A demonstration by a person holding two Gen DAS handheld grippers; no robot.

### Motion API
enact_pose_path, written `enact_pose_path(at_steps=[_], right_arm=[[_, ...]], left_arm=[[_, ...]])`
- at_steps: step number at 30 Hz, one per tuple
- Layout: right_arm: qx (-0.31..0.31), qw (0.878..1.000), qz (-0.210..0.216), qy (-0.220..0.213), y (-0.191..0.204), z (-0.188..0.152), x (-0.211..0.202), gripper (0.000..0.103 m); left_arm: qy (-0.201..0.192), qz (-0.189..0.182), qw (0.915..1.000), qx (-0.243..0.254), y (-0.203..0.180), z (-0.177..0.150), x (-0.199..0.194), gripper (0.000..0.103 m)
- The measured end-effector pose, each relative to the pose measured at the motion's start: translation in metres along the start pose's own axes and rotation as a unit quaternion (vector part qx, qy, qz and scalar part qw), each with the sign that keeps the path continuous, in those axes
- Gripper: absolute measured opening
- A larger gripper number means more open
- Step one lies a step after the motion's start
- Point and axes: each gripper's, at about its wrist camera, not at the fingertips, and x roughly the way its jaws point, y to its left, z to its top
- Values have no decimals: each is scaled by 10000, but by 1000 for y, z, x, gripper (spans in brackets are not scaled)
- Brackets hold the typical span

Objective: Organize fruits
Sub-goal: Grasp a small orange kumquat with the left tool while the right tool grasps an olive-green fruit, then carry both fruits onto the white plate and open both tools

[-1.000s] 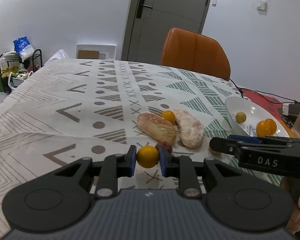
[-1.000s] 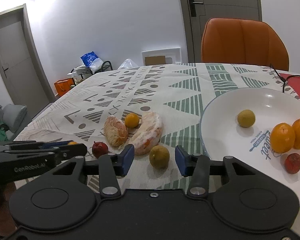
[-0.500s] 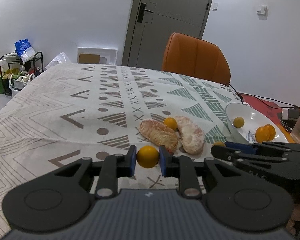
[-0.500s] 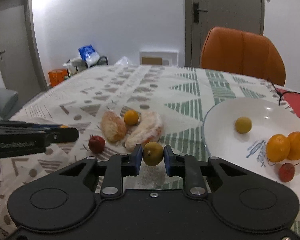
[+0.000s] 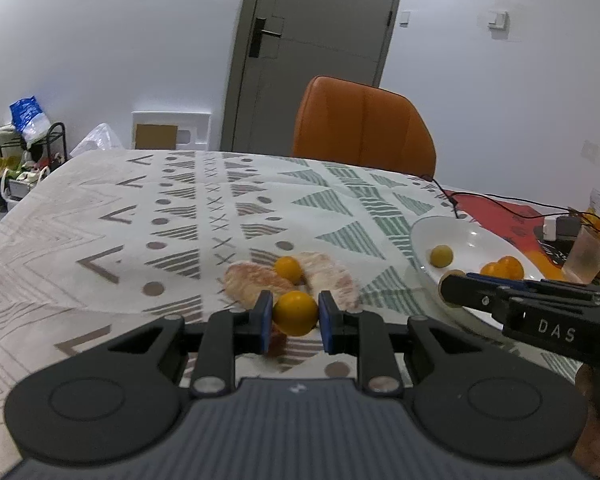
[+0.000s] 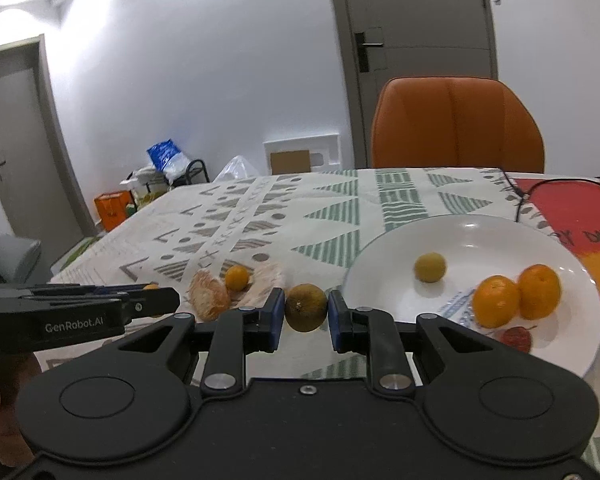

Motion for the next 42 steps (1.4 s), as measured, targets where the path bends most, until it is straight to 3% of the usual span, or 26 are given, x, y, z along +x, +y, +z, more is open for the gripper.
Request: enact_pose_path(at_steps=[19,23,42], right_arm=[[540,9976,-408,-170,-60,-11,-23,22],[668,9956,-638,-148,-69,-15,-27,40],[915,9927,-765,-153,-92,-26,-43,40]], left_arm=[[-88,-318,9989,338,-54,13,15,22],[-103,-423,9982,418,-67,14,18,22],[-51,-826,9943,676,-108,18,36,22]])
